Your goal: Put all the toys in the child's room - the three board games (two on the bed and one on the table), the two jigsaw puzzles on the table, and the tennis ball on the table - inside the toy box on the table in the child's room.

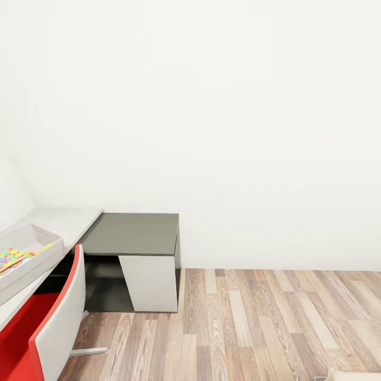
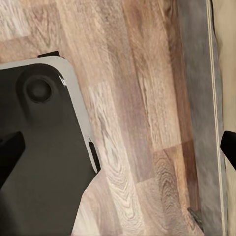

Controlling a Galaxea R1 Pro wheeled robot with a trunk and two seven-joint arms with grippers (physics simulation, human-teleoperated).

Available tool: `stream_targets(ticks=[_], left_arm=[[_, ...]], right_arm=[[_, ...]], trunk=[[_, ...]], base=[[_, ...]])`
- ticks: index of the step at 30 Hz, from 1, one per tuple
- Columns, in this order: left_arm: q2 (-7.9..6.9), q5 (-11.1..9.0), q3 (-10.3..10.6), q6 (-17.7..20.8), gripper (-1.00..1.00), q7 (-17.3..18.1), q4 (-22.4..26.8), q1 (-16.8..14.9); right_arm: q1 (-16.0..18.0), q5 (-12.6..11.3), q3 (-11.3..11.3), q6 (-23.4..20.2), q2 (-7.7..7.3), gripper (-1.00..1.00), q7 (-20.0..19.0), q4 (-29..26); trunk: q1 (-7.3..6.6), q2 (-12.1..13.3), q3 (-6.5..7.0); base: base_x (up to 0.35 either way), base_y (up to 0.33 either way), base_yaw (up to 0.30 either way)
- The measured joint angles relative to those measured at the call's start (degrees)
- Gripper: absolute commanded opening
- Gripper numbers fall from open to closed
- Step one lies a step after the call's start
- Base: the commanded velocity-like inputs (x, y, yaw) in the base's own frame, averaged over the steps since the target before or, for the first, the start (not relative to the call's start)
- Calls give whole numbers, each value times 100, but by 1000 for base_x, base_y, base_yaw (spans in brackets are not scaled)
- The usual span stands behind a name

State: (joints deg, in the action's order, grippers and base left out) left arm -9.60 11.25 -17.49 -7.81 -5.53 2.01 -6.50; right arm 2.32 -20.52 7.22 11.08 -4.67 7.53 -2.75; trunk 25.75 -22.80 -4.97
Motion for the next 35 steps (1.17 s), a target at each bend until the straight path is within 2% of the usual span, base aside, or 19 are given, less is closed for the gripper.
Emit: stream_targets(ticks=[4,10,20,21,25,35], left_arm=[[3,-4,-8,-4,100,8,1,14],[93,-20,-43,-63,100,17,27,21],[483,-31,-56,-83,100,19,60,23],[555,-36,-54,-80,100,19,53,22],[675,-37,-52,-77,100,20,45,22],[749,-27,-58,-82,100,20,52,20]], right_arm=[[-1,-19,2,5,28,100,13,1],[1,-25,-2,7,154,100,20,2],[2,-12,-6,4,221,100,22,2],[2,-9,-6,4,224,100,22,2],[2,-6,-6,4,227,100,22,2],[2,-10,-6,4,229,100,22,2]], trunk=[[0,0,0],[0,0,0],[0,0,0],[0,0,0],[0,0,0],[0,0,0]], base=[[0,0,0],[0,0,0],[0,0,0],[0,0,0],[0,0,0],[0,0,0]])
